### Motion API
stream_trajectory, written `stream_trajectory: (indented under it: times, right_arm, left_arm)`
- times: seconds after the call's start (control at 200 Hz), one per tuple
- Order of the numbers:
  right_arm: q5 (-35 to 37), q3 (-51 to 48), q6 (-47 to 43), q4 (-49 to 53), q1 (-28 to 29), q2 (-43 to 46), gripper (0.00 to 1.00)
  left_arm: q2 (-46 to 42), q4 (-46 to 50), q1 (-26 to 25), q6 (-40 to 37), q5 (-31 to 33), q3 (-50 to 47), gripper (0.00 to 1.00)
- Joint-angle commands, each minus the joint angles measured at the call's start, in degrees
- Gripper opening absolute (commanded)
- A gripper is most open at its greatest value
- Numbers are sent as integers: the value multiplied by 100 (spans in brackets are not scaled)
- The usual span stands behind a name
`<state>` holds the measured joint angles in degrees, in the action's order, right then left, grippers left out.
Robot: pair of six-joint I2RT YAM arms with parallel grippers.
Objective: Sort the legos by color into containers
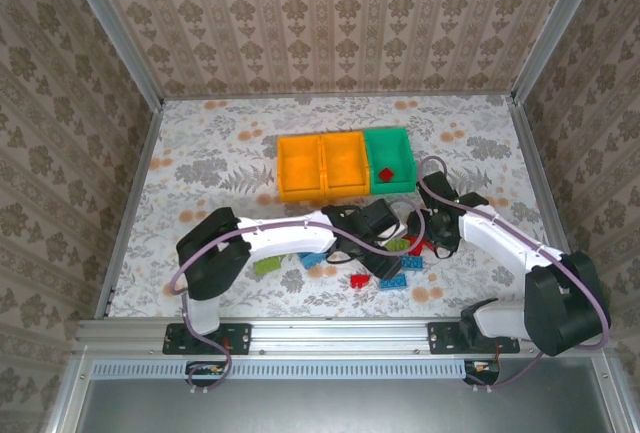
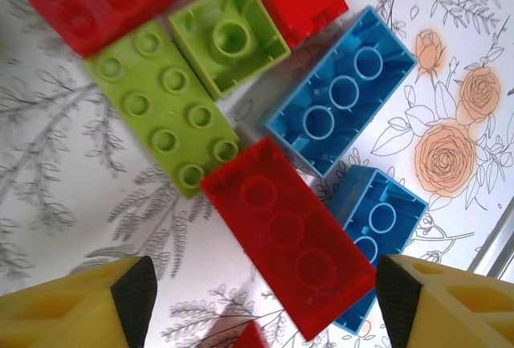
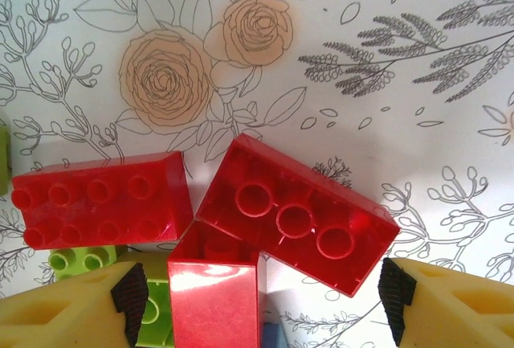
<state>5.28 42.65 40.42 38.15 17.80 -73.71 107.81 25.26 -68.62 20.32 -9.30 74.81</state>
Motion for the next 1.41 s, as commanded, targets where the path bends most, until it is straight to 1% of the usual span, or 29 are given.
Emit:
stream_trajectory:
  times: [0.0,0.13,0.29,0.465,0.525,0.595,0.65,0.7,0.755,0.94,1.125,1.255,1.4]
  right_arm:
    - [241,-129,-115,-53,-110,245,81]
    - [228,-260,-205,-69,-257,449,82]
    - [184,-408,-288,-70,-385,658,82]
    - [158,-547,-311,-74,-450,801,83]
    - [151,-574,-316,-76,-453,823,83]
    - [154,-583,-325,-72,-454,832,83]
    - [164,-583,-324,-45,-458,832,83]
    - [179,-578,-331,-35,-455,832,83]
    - [167,-566,-363,-38,-454,832,83]
    - [-57,-609,-534,-244,-369,884,81]
    - [99,-643,-391,-168,-220,767,80]
    - [177,-693,-347,-202,-223,697,80]
    - [154,-542,-211,-148,-227,502,80]
  left_arm:
    - [169,390,-160,299,-102,273,73]
    - [355,454,-187,464,-84,374,70]
    - [542,513,-213,490,-102,588,69]
    - [752,693,-181,566,43,713,61]
    - [762,653,-148,601,22,685,54]
    - [751,621,-117,647,40,642,39]
    - [708,621,-87,665,71,615,30]
    - [660,621,-56,667,110,576,24]
    - [566,614,-14,684,198,517,20]
    - [149,523,220,589,420,390,19]
    - [-181,704,572,232,637,628,18]
    - [-316,730,904,-64,625,932,19]
    - [-145,818,1362,-460,517,1532,21]
